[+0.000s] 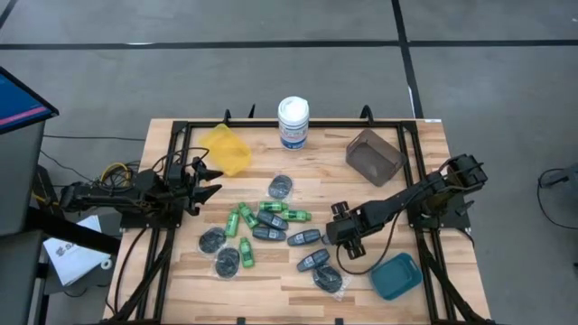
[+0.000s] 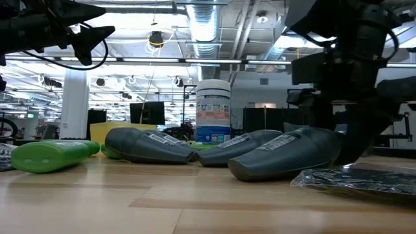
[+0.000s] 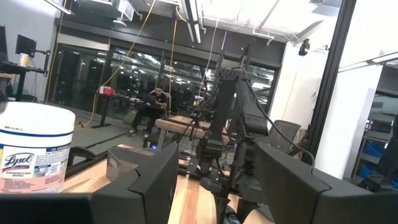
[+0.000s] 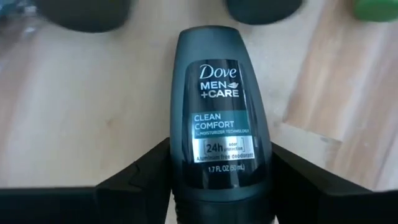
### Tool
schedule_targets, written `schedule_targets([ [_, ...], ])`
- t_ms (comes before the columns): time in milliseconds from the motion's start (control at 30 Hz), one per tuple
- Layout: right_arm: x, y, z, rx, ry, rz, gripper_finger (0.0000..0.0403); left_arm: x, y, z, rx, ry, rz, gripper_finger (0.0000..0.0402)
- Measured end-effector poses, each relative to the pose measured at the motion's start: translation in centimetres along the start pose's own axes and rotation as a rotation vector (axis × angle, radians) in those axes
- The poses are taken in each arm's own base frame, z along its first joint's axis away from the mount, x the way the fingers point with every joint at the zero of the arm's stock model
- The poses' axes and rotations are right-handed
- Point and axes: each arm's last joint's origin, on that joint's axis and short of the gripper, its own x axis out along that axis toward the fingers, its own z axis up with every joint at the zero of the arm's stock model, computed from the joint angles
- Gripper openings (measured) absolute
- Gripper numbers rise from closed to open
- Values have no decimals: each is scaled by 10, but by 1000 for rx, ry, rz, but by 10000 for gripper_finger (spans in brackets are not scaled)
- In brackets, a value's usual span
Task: Pick & Place Travel size toiletries
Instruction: Put the gray deodorant into the black bin
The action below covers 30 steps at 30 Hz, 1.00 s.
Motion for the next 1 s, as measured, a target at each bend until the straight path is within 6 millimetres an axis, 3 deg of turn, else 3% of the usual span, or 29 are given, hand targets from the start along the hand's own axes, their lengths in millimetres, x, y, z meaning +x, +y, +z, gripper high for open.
schedule_targets([
  [200,-13,-12,-3,38,-10,-31,199,0,0,0,0,-2,0,204],
  [400,-55,-42,-16,136,-60,-140,199,0,0,1,-1,-8,-2,204],
  [733,-140,-97,-75,481,-175,-518,200,0,0,1,-2,-9,-2,204],
  [867,-158,-112,-100,609,-184,-599,200,0,0,1,-2,-10,-2,204],
  [1000,-164,-126,-121,726,-132,-646,200,0,0,2,-3,-16,-4,204],
])
